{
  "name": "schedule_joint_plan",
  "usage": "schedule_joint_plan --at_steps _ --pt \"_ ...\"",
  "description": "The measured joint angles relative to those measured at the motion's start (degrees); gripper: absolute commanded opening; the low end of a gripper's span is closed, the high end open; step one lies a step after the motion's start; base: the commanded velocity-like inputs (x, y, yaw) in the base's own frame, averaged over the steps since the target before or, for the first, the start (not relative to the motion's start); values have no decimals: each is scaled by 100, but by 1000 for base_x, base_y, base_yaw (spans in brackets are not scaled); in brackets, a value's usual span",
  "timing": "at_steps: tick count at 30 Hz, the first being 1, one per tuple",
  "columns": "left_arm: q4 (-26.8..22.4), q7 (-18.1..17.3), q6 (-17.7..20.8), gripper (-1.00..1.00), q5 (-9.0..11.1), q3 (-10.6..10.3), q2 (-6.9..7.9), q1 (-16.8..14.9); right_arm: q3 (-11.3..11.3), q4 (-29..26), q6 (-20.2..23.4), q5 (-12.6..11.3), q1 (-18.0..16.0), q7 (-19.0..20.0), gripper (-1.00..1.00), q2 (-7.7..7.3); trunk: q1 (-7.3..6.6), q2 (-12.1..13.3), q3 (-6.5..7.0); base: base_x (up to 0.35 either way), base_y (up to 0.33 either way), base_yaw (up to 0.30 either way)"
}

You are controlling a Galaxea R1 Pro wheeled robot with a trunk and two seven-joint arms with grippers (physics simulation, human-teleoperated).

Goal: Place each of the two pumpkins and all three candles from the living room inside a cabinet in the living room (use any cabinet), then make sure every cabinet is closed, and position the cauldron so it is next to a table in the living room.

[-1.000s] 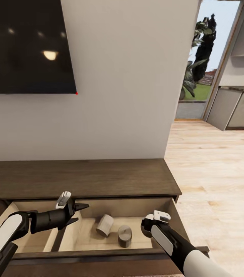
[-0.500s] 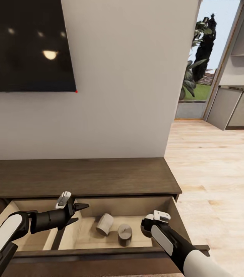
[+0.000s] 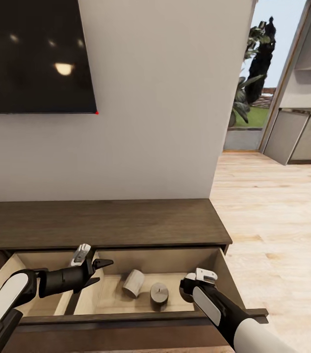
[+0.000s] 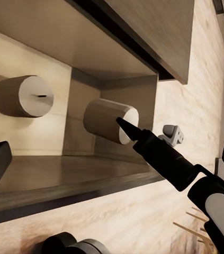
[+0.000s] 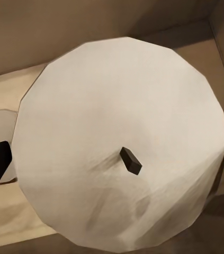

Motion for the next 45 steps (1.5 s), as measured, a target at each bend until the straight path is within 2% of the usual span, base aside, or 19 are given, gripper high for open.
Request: schedule_joint_plan --at_steps 12,13,26,39,43,45 --pt "0 0 0 100 0 0 0 0 0 9 2 -8 0 -10 -100 0 0 0 0 0 0 0" --pt "0 0 0 100 0 0 0 0 0 9 7 -10 0 -8 100 0 0 0 0 0 0 0" --pt "0 0 0 100 0 0 0 0 7 8 -78 69 0 -70 100 5 0 0 0 0 0 0" --pt "8 26 -9 100 3 0 -34 -1 1 3 -10 25 0 -10 100 0 -285 520 233 0 0 0" --pt "9 40 -9 100 3 0 -38 -3 -8 -14 358 -13 0 19 100 0 -373 680 305 0 0 0" --pt "9 41 -9 100 3 0 -42 -4 -190 -68 552 -39 -1 49 100 0 -416 761 341 -46 0 0"
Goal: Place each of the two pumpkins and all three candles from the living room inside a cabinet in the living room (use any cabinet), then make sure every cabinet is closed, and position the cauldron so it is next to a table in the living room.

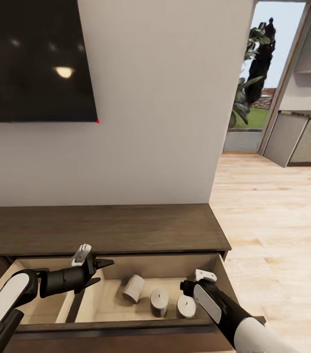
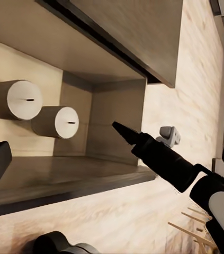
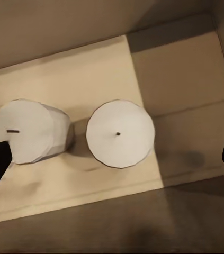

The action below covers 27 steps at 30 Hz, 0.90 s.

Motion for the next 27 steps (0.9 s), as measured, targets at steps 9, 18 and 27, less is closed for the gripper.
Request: schedule_joint_plan --at_steps 9,18,27 --pt "4 -5 0 100 0 0 -5 0 -490 -21 417 -17 0 351 100 -8 -198 361 162 -139 0 0" --pt "2 -5 0 100 0 0 -2 2 -485 -28 415 -16 -6 462 100 -16 -396 722 323 -4 0 0" --pt "2 -3 0 100 -1 0 -2 1 -484 -28 406 -13 -8 505 100 -17 -594 1083 485 0 0 0"
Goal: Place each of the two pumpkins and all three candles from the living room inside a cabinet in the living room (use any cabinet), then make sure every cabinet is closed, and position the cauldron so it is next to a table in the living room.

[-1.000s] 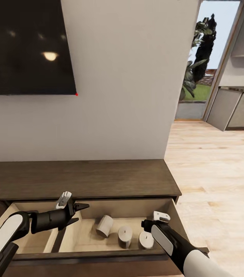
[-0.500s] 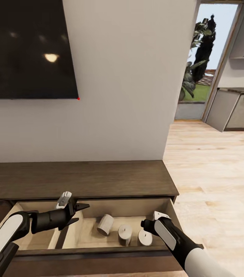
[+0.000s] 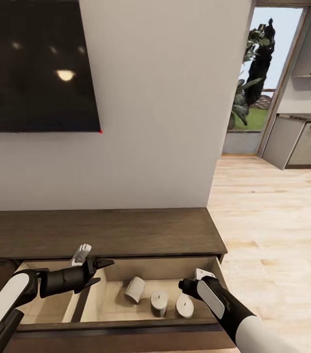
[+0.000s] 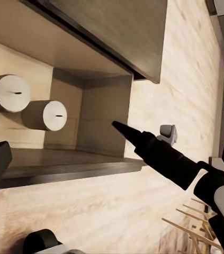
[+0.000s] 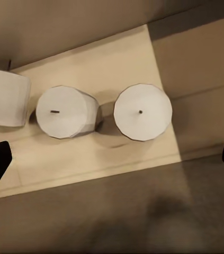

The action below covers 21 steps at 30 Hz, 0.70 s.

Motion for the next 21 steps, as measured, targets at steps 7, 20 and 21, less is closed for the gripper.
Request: schedule_joint_plan --at_steps 7,20,21 --pt "0 -1 0 100 0 0 0 2 -7 7 15 3 1 275 100 -3 -152 281 126 -152 0 0" --pt "-1 -2 0 100 0 0 0 -3 -9 9 18 2 1 333 100 -11 -439 802 359 -9 0 0" --pt "-1 -3 0 100 0 0 0 -2 -9 9 18 2 2 333 100 -10 -461 842 377 0 0 0"
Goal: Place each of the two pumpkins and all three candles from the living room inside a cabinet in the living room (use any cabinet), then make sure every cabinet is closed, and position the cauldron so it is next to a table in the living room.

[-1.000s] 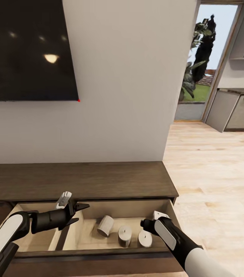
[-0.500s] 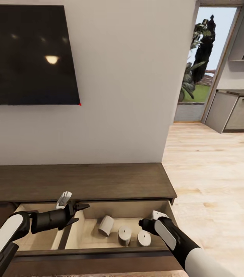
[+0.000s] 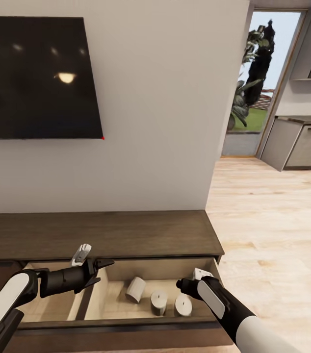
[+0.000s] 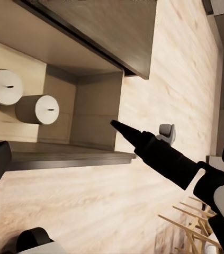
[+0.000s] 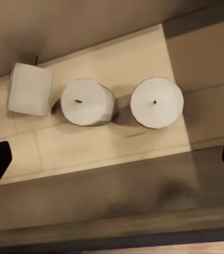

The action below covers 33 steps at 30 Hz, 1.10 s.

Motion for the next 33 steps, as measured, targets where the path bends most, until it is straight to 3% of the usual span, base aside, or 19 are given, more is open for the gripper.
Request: schedule_joint_plan --at_steps 13,33 --pt "-1 5 0 100 0 0 2 3 1 0 -1 -2 -3 0 100 -7 -285 522 233 -18 0 0" --pt "2 4 0 100 0 0 9 2 1 0 -1 -2 -3 0 100 -6 -722 1324 592 -301 75 0"
